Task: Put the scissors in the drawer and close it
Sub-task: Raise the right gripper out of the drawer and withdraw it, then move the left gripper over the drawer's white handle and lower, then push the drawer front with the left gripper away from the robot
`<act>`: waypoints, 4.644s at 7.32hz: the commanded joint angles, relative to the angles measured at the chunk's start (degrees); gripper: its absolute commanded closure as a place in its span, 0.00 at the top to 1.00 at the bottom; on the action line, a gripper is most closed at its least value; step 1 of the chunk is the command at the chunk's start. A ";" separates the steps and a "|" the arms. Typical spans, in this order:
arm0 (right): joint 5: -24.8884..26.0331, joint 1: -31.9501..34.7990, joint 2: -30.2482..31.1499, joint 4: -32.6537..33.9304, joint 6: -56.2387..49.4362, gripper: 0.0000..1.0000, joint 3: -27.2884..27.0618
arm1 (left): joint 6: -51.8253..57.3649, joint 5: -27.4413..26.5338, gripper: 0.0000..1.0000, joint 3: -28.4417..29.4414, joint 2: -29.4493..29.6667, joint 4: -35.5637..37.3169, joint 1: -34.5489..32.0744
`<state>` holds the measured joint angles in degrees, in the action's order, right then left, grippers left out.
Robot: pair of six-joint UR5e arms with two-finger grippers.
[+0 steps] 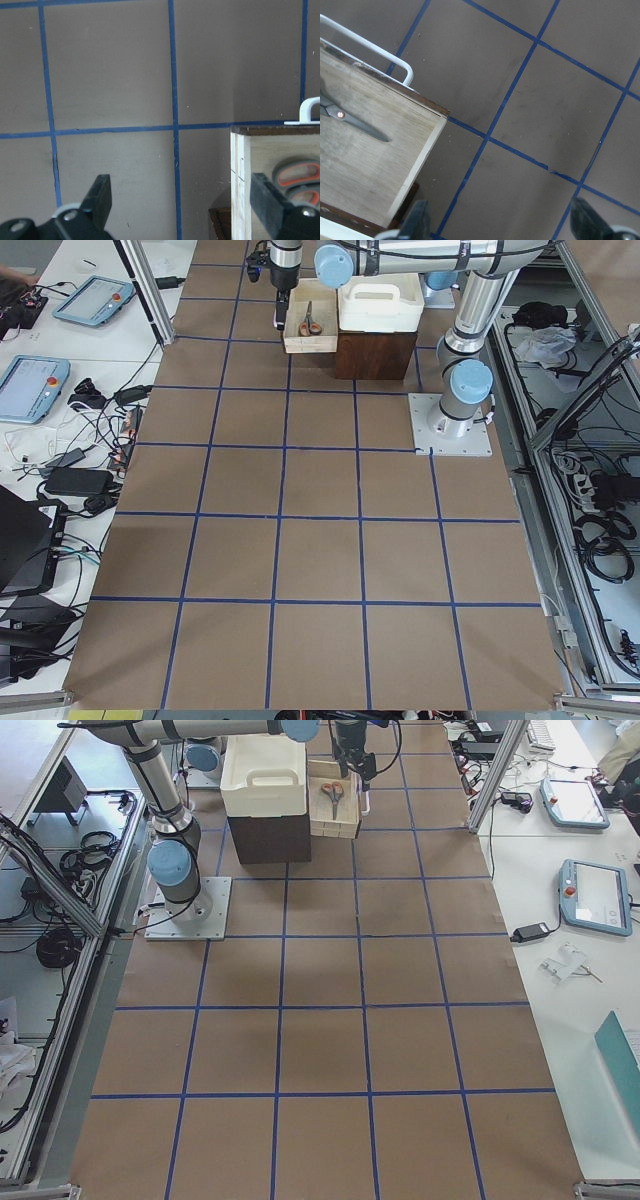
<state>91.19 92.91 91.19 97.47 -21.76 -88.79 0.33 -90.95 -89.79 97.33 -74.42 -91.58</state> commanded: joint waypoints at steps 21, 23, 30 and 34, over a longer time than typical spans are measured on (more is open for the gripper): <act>-1.02 -0.19 3.03 -5.97 19.83 1.00 -0.07 | -26.52 1.03 1.00 11.13 22.47 -2.66 -14.33; -0.67 -0.19 2.94 -5.62 20.17 1.00 -0.07 | -26.52 1.03 1.00 11.13 22.46 -3.27 -14.33; -1.02 -0.19 3.46 -6.59 28.44 1.00 -0.59 | -26.87 2.44 1.00 11.04 21.06 -9.07 -14.24; -1.19 -0.19 3.38 -6.50 28.35 1.00 -0.59 | -28.63 3.40 1.00 11.04 20.53 -12.50 -14.15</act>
<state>90.01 92.72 94.65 90.90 6.66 -89.38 -28.18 -87.98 -78.75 118.12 -85.79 -105.77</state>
